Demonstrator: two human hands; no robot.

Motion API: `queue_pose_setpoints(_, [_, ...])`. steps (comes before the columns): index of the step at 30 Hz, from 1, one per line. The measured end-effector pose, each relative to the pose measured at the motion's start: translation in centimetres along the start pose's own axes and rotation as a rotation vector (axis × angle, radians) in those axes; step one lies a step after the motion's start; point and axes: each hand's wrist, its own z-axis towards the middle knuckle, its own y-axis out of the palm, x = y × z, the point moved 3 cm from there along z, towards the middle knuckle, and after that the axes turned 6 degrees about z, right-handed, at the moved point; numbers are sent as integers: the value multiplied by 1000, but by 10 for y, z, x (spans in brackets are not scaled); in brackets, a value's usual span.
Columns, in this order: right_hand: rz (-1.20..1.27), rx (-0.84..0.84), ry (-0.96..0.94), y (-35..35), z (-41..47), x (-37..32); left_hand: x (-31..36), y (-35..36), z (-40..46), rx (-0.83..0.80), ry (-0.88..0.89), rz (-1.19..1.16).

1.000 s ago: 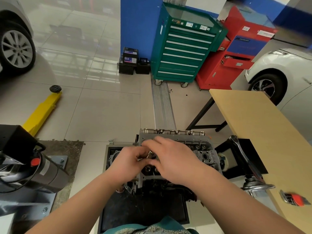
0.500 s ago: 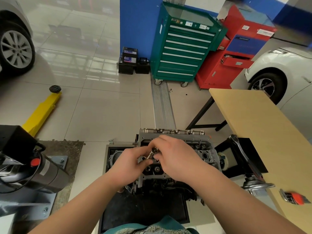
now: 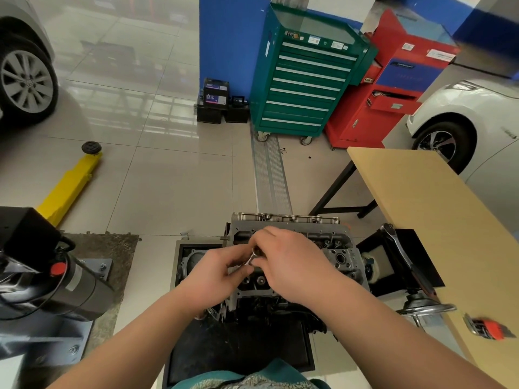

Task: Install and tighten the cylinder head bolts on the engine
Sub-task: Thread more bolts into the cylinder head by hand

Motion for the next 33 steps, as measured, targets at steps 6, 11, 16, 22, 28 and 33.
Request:
queue_pose_setpoints(6, [-50,73,51,6,2,-5,0,1,4,164,-38,127])
queue_pose_setpoints(11, [27,-11,-20,7,2,-1,1,-5,5,30,-10,92])
queue_pose_setpoints(16, [-136,150,45,9,0,-8,1,2,-1,66,7,20])
queue_pose_setpoints(22, [-71,102,15,5,2,-9,2,-2,2,156,11,197])
queue_pose_setpoints(28, [-47,39,-5,9,6,-10,3,-6,7,87,24,193])
queue_pose_setpoints(33, [-37,105,16,13,4,-15,0,-3,5,67,56,138])
